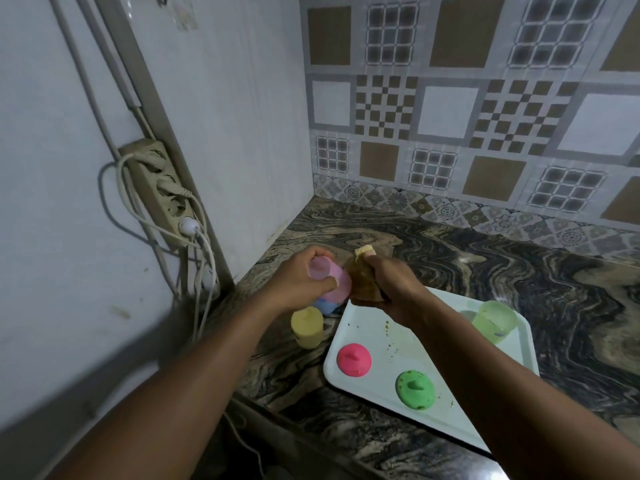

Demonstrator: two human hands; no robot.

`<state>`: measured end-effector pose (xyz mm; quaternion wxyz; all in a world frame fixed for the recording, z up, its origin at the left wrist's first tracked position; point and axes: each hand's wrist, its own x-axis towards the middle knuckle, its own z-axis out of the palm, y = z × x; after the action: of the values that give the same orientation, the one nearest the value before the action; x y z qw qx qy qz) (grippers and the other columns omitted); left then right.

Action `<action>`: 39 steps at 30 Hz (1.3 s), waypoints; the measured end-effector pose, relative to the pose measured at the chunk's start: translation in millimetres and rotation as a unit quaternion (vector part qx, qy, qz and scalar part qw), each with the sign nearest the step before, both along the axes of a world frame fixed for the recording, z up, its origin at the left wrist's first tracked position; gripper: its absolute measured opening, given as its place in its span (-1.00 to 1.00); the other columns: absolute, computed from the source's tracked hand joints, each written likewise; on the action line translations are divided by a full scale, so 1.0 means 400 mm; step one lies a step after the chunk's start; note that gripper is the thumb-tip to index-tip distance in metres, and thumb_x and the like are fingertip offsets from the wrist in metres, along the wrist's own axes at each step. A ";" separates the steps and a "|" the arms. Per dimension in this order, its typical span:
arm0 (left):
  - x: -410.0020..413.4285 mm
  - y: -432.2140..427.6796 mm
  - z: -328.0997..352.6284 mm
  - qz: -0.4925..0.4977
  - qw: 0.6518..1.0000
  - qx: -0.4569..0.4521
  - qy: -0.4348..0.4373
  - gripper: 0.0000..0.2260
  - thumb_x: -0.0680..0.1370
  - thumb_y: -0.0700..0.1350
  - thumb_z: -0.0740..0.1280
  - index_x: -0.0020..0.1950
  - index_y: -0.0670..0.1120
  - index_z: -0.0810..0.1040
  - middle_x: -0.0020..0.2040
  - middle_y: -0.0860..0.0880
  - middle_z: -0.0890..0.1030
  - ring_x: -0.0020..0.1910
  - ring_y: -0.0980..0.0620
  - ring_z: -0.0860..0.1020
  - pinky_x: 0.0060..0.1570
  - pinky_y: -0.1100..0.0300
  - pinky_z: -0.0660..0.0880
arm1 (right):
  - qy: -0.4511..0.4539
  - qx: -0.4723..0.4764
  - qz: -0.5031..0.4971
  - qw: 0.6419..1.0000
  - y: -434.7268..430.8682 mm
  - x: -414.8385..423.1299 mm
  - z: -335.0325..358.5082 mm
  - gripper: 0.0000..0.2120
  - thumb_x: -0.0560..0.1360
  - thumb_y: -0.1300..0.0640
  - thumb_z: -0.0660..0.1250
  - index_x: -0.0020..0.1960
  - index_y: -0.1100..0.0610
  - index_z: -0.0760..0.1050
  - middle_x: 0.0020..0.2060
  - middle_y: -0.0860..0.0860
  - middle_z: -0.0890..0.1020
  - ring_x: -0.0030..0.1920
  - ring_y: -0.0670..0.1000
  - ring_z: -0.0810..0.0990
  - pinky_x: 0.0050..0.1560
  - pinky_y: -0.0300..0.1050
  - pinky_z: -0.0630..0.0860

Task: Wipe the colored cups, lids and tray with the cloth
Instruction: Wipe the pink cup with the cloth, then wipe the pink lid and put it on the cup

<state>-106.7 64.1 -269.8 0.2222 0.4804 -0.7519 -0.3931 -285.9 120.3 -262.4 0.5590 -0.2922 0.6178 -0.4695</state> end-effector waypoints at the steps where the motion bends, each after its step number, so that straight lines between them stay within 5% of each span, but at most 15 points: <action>1: 0.016 0.001 0.005 0.009 1.000 -0.007 -0.008 -0.61 0.46 -0.05 0.45 0.26 0.09 0.49 0.19 0.03 0.52 0.14 0.00 0.51 0.14 0.07 0.51 | -0.009 -0.002 0.004 1.000 -0.005 0.010 -0.001 -0.53 0.68 0.06 0.14 0.20 0.52 0.42 -0.22 0.20 0.56 -0.24 0.20 0.50 -0.18 -0.01 0.46; 4: 0.067 0.019 0.022 0.029 0.999 -0.012 -0.029 -0.58 0.46 -0.11 0.47 0.30 0.00 0.48 0.17 0.01 0.54 0.11 0.02 0.53 0.06 0.16 0.50 | -0.038 -0.008 0.007 0.999 -0.017 0.033 -0.016 -0.58 0.68 0.09 0.10 0.04 0.43 0.54 -0.24 0.20 0.48 -0.29 0.12 0.41 -0.28 -0.12 0.28; 7: 0.114 0.047 0.001 0.034 0.998 0.036 -0.043 -0.57 0.39 -0.07 0.52 0.22 -0.02 0.52 0.11 -0.02 0.60 0.03 0.02 0.58 0.02 0.10 0.56 | -0.036 0.002 0.019 0.999 -0.031 0.051 -0.053 -0.62 0.66 0.01 0.09 -0.13 0.18 0.57 -0.23 0.19 0.57 -0.18 0.16 0.54 -0.29 -0.13 0.38; 12: 0.179 0.119 -0.075 0.082 0.990 0.057 -0.100 -0.55 0.36 0.04 0.56 0.18 0.03 0.51 0.09 0.02 0.59 0.02 0.04 0.58 0.00 0.08 0.55 | -0.030 0.031 -0.002 0.999 -0.005 0.093 -0.121 -0.66 0.62 -0.01 0.19 -0.11 0.17 0.62 -0.24 0.16 0.57 -0.31 0.11 0.49 -0.29 -0.13 0.36; 19: 0.193 0.175 -0.191 0.105 0.979 0.097 -0.146 -0.15 0.33 0.15 0.57 0.49 0.03 0.23 0.31 -0.08 0.48 0.18 -0.06 0.50 -0.02 0.14 0.40 | -0.041 0.073 -0.057 0.995 0.022 0.095 -0.232 -0.55 0.60 -0.11 0.20 0.03 0.27 0.64 -0.29 0.15 0.67 -0.41 0.11 0.59 -0.38 -0.12 0.49; 23: 0.175 0.195 -0.245 0.104 0.978 0.078 -0.162 -0.11 0.31 0.15 0.58 0.51 0.03 0.19 0.34 -0.08 0.50 0.25 -0.09 0.51 0.13 0.06 0.48 | -0.007 0.085 -0.067 0.994 0.038 0.083 -0.256 -0.54 0.60 -0.08 0.16 0.04 0.26 0.67 -0.14 0.22 0.73 -0.20 0.22 0.71 -0.30 -0.01 0.61; 27: 0.158 0.214 -0.275 0.102 0.976 0.055 -0.183 -0.14 0.34 0.26 0.51 0.50 0.08 0.16 0.44 -0.08 0.38 0.34 -0.13 0.43 0.20 -0.06 0.47 | 0.008 0.084 -0.065 0.994 0.050 0.050 -0.261 -0.60 0.62 0.02 0.14 0.02 0.26 0.66 -0.13 0.23 0.73 -0.15 0.25 0.71 -0.29 0.01 0.63; 30: 0.141 0.227 -0.264 0.114 0.964 -0.059 -0.233 -0.22 0.38 0.32 0.43 0.48 0.09 0.18 0.43 -0.02 0.29 0.37 -0.13 0.34 0.18 -0.10 0.48 | 0.028 0.073 -0.084 0.993 0.049 -0.001 -0.259 -0.68 0.60 0.03 0.20 0.11 0.22 0.61 -0.07 0.24 0.71 -0.16 0.24 0.69 -0.36 -0.01 0.60; 34: 0.077 0.208 -0.223 0.032 0.955 -0.200 -0.216 -0.59 0.54 0.08 0.36 0.36 0.02 0.43 0.27 0.00 0.42 0.25 -0.08 0.39 0.10 0.01 0.45 | 0.071 0.048 -0.100 0.991 0.057 -0.076 -0.239 -0.74 0.59 0.05 0.25 0.06 0.22 0.60 -0.09 0.27 0.70 -0.24 0.21 0.65 -0.25 0.03 0.62; 39: -0.031 0.184 -0.220 -0.120 0.939 -0.189 -0.261 -0.70 0.57 -0.05 0.33 0.30 -0.01 0.53 0.17 -0.02 0.51 0.22 -0.10 0.41 0.12 -0.03 0.47 | 0.099 0.007 -0.088 0.991 0.106 -0.113 -0.217 -0.76 0.62 0.06 0.26 -0.02 0.19 0.62 -0.16 0.23 0.66 -0.24 0.17 0.63 -0.16 0.04 0.62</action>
<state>-119.2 137.8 -357.8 0.0563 0.4212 -0.8961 -0.1283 -331.3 162.6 -349.2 0.4535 -0.2777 0.6968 -0.4813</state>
